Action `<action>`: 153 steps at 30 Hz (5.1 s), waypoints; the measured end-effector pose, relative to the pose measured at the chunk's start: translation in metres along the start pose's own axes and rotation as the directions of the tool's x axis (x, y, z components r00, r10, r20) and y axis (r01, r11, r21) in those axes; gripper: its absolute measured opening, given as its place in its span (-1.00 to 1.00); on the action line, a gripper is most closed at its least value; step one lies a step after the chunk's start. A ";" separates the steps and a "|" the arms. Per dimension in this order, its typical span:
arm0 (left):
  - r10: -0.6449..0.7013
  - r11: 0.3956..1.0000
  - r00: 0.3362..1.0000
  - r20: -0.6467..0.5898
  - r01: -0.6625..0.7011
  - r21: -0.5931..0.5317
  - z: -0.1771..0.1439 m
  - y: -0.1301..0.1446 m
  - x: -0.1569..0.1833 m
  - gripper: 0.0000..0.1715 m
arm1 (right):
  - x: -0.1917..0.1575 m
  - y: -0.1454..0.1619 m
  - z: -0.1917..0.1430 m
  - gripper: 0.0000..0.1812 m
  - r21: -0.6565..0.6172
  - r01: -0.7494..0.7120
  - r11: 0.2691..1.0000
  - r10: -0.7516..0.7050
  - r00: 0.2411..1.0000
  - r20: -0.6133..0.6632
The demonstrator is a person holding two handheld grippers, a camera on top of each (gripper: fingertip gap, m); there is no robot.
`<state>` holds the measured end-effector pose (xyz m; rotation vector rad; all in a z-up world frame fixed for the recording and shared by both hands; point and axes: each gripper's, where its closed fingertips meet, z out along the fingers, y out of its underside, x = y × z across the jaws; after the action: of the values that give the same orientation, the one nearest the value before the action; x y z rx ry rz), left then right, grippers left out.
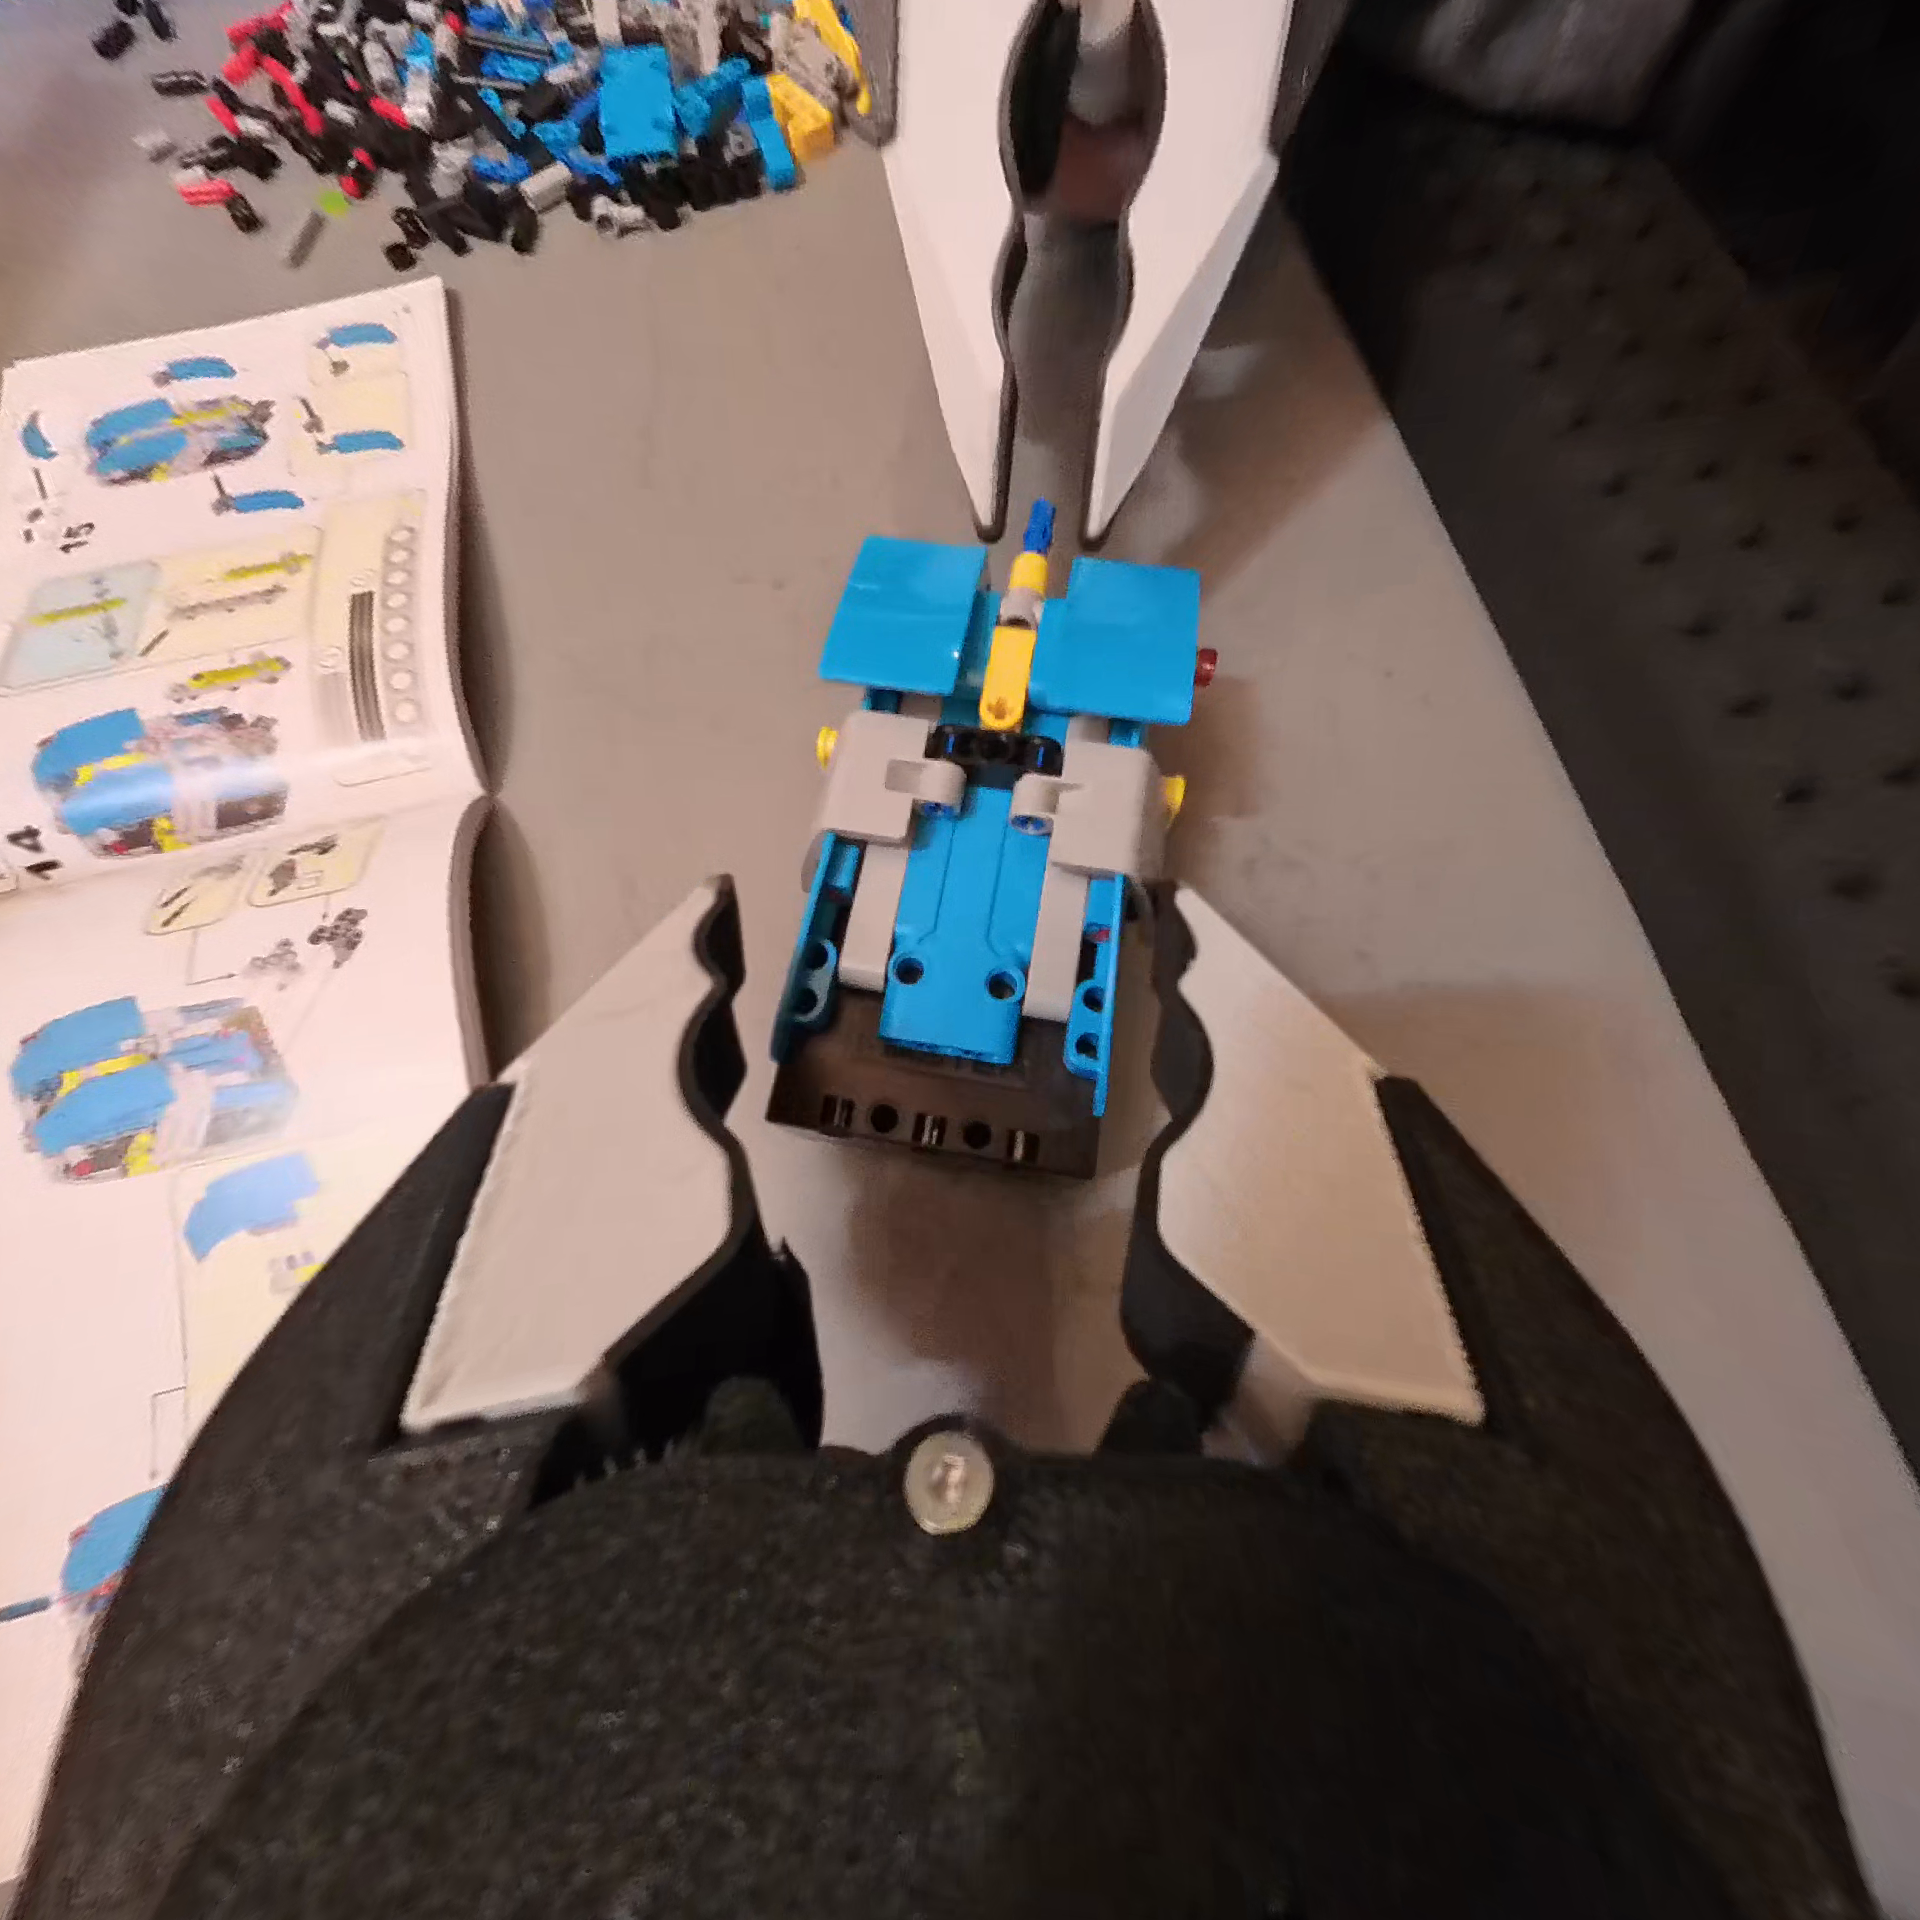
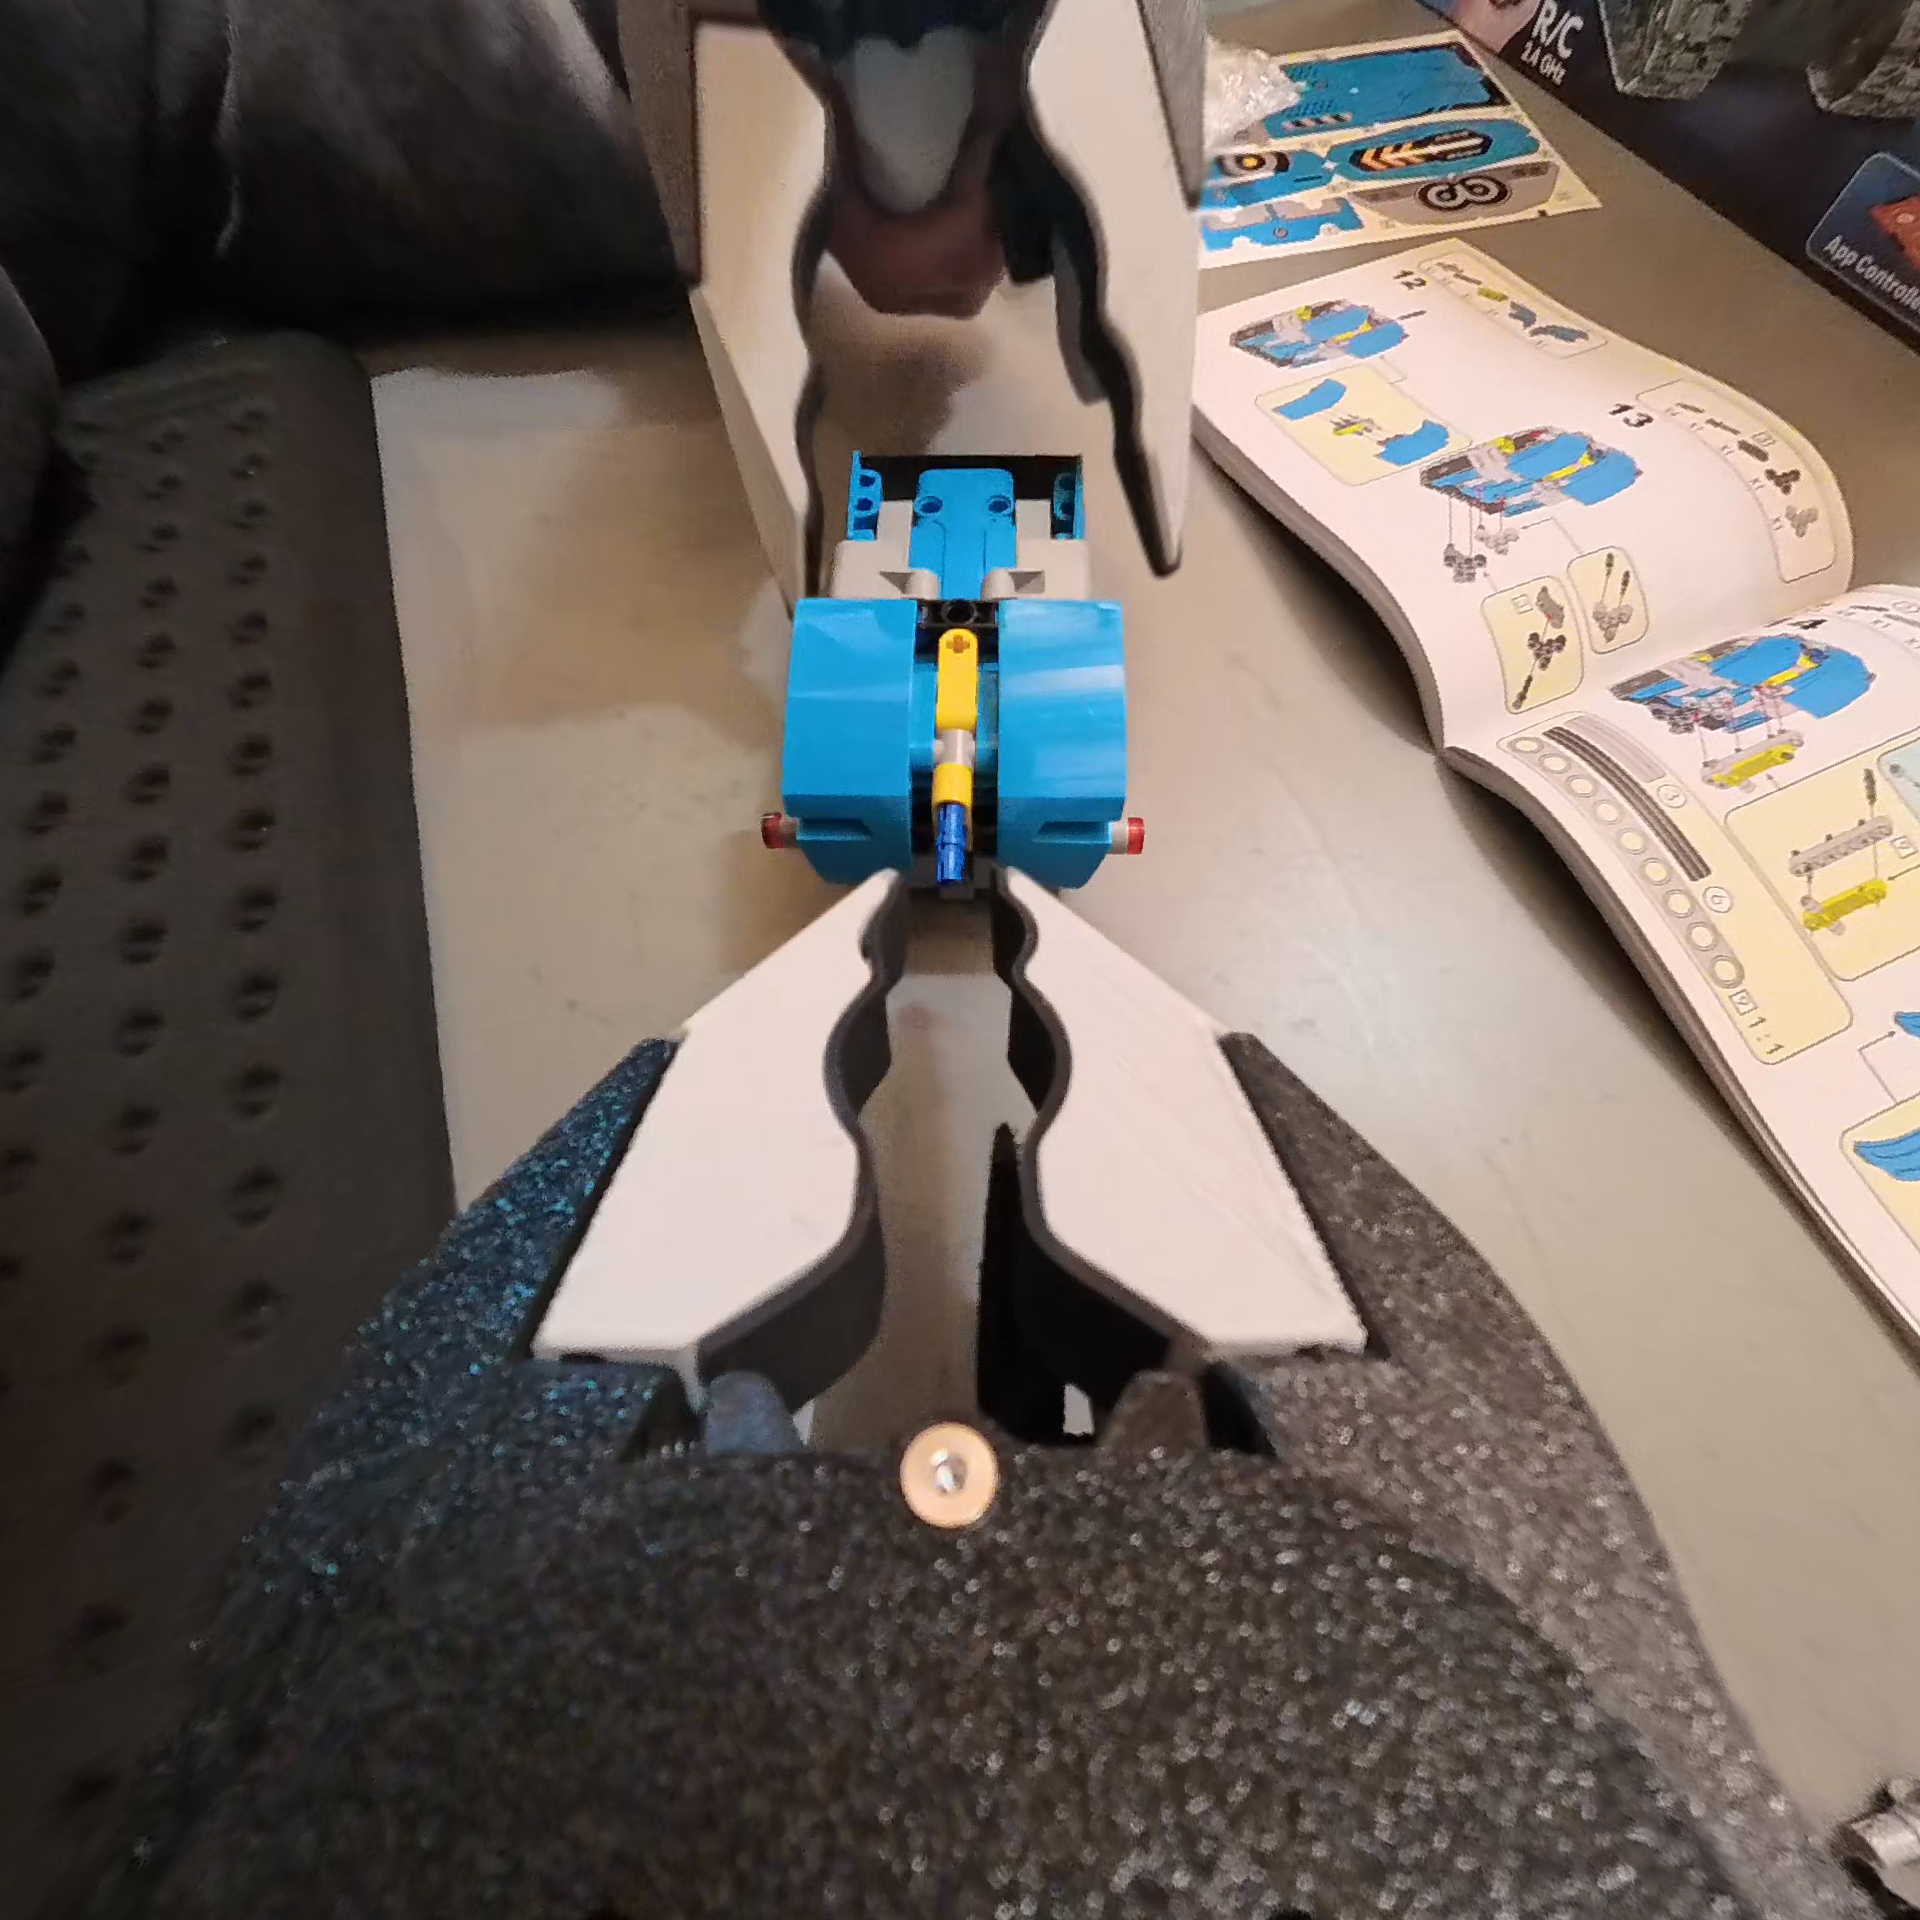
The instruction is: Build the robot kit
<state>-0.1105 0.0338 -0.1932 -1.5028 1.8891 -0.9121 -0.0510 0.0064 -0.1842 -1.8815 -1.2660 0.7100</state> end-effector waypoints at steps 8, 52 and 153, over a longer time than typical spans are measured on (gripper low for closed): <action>0.039 0.999 0.999 -0.016 -0.038 0.010 0.004 -0.001 0.006 -0.21 | 0.000 -0.001 0.000 -0.96 -0.003 -0.013 1.000 0.013 1.000 0.006; 0.037 0.999 0.999 0.026 -0.036 -0.035 0.008 -0.003 0.009 -0.24 | 0.000 0.000 0.002 -0.97 -0.019 -0.076 0.997 0.076 0.997 0.021; 0.069 0.998 0.872 0.484 -0.058 -0.037 0.031 -0.038 0.019 -0.61 | 0.030 -0.001 -0.001 -0.93 0.021 -0.749 0.662 0.719 0.643 0.263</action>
<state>-0.0681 0.0046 -0.1823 -1.4993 1.5657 -0.4252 -0.0404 0.0339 -0.1845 -2.2428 -0.4836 1.4418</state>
